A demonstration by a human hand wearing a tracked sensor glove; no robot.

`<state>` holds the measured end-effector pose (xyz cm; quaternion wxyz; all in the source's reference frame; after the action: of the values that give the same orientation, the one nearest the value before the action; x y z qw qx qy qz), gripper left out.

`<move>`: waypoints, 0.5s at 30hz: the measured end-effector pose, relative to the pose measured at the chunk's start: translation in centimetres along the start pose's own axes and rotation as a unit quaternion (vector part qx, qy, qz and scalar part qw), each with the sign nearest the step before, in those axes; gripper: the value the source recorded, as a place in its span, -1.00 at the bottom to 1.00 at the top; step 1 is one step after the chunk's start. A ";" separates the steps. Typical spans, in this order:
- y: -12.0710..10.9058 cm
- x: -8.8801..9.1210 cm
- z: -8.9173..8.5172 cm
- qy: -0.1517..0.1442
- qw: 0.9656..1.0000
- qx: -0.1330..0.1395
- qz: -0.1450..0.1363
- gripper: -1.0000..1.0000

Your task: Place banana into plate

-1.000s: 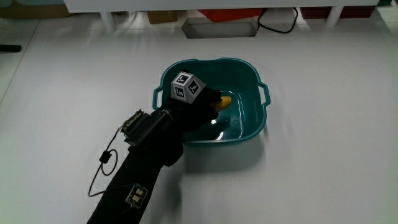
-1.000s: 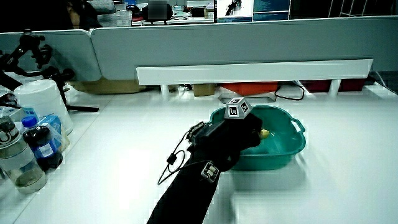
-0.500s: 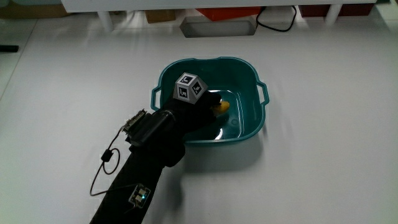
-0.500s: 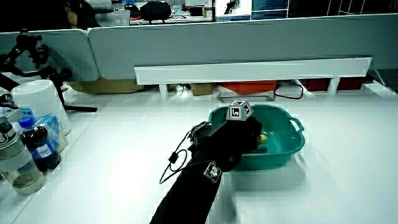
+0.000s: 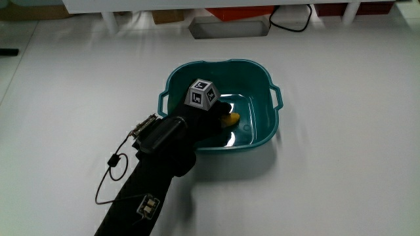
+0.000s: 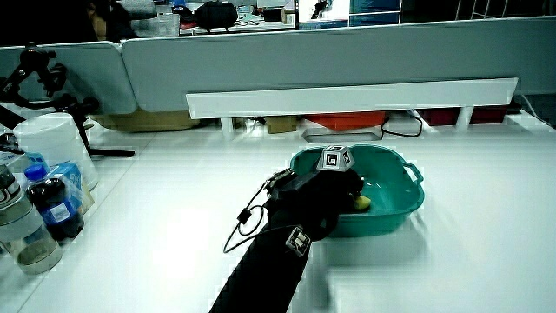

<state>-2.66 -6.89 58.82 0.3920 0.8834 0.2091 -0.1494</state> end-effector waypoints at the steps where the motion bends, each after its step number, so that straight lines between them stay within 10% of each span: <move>1: -0.1 0.2 0.1 0.003 1.000 -0.006 0.003 0.00; 15: 0.0 -0.1 -0.1 0.005 1.000 -0.024 0.011 -0.53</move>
<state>-2.72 -6.80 58.90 0.4133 0.8768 0.2049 -0.1361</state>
